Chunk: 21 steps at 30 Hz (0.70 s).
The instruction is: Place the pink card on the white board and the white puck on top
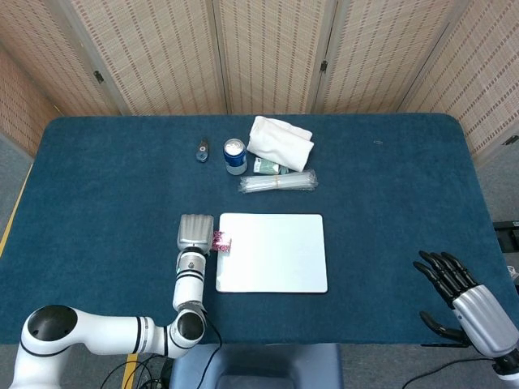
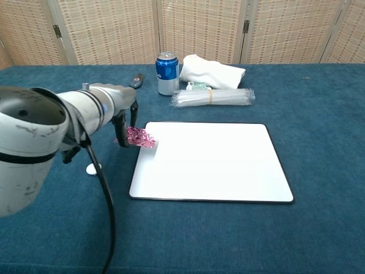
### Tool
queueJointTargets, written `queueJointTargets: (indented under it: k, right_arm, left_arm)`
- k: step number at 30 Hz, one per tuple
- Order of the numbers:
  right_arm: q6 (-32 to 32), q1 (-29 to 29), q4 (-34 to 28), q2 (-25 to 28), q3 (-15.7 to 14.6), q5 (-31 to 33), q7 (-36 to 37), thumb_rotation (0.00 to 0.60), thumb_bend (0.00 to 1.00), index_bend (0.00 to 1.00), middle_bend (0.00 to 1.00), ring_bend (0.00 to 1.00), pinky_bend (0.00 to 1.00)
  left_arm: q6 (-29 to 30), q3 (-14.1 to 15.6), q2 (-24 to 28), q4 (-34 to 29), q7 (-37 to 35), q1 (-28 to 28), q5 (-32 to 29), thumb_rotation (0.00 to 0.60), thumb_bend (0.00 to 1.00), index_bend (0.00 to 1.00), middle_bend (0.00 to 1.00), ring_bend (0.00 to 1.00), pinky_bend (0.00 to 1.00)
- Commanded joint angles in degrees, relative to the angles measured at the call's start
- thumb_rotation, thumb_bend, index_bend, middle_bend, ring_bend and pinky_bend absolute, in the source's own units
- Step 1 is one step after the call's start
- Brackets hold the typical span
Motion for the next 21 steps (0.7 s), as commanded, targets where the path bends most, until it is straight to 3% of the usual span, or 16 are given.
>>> queueJointTargets:
  k: [1,16,21]
  right_arm:
    - [0.76,0.05,0.89,0.41,-0.14,-0.37,1.79,0.6,0.25,0.0,0.0,0.0,0.0]
    - [3.97,-0.24,4.38,0.92,-0.75,-2.03,7.17,0.6,0.25,0.0,0.0,0.0,0.0]
    - [3.82,-0.22,4.5,0.78,-0.83,-2.06,6.86,0.6,0.25,0.0,0.0,0.0,0.0]
  left_arm:
    - [1.17,-1.55,-2.34,0.48,1.71,-2.44,-0.77,0.6,0.25,0.43,1.0,0.87,0.97]
    - [-1.05,-5.36,-13.32,11.18,5.56,-11.01,-2.56,0.6,0.25,0.41,1.0,0.87,0.97]
    - [-1.18,-6.1,-13.96,12.33,4.89,-11.32,-1.38,0.6,0.25,0.32,1.0,0.86,0.97]
